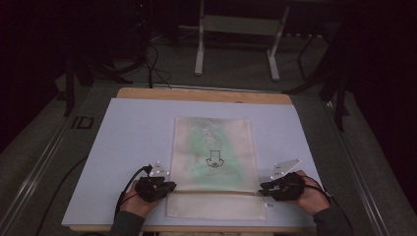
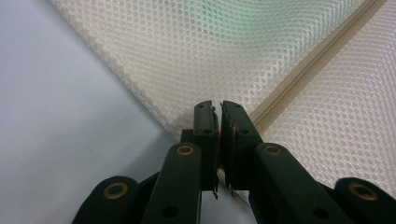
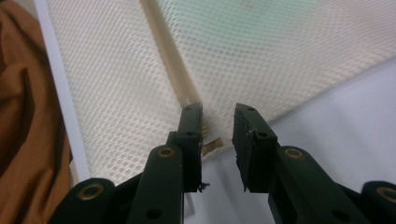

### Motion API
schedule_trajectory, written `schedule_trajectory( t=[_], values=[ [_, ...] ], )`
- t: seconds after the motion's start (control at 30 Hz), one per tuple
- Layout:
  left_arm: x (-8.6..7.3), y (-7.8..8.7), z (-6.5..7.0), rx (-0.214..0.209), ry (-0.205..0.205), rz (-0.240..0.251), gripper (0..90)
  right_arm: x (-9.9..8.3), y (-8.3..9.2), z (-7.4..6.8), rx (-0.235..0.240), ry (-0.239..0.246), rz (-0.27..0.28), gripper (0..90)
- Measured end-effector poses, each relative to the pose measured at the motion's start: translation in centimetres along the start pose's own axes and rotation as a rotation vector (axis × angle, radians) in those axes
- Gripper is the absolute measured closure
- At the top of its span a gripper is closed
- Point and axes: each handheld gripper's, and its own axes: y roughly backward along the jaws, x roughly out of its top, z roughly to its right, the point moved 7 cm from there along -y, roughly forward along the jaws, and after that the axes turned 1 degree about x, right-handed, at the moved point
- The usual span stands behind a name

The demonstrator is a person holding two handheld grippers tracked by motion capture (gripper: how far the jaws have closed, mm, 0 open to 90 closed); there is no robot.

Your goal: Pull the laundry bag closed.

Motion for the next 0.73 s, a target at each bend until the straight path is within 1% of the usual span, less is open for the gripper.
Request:
schedule_trajectory(
  t=[0.07,0.1,0.13,0.17,0.2,0.27,0.4,0.63,0.73],
  values=[
    [0.1,0.0,0.0,0.005,-0.008,0.004,84.1,0.1,0.1,0.2,-0.019,-0.016,0.014,72.0],
    [0.2,0.1,0.0,0.011,-0.012,0.008,84.1,0.1,0.2,0.3,-0.025,-0.021,0.024,71.8],
    [0.2,0.1,0.0,0.011,-0.012,0.008,84.1,0.1,0.2,0.3,-0.025,-0.021,0.024,71.8],
    [0.2,0.3,-0.1,0.023,-0.016,0.016,84.1,0.0,0.3,0.4,-0.035,-0.034,0.034,70.8],
    [0.2,0.3,-0.1,0.023,-0.016,0.016,84.1,0.0,0.3,0.4,-0.035,-0.034,0.034,70.8],
    [0.3,0.6,-0.3,0.035,-0.013,0.030,84.2,-0.3,0.4,0.6,-0.043,-0.050,0.043,70.2],
    [0.3,0.8,-0.7,0.056,-0.001,0.043,84.2,-0.8,0.4,0.8,-0.058,-0.092,0.060,68.5],
    [0.2,1.2,-1.7,0.096,0.028,0.065,84.2,-1.2,0.5,1.5,-0.088,-0.146,0.097,64.9],
    [0.0,1.3,-2.4,0.127,0.042,0.070,84.2,-1.4,0.4,1.8,-0.109,-0.167,0.109,61.4]
  ],
)
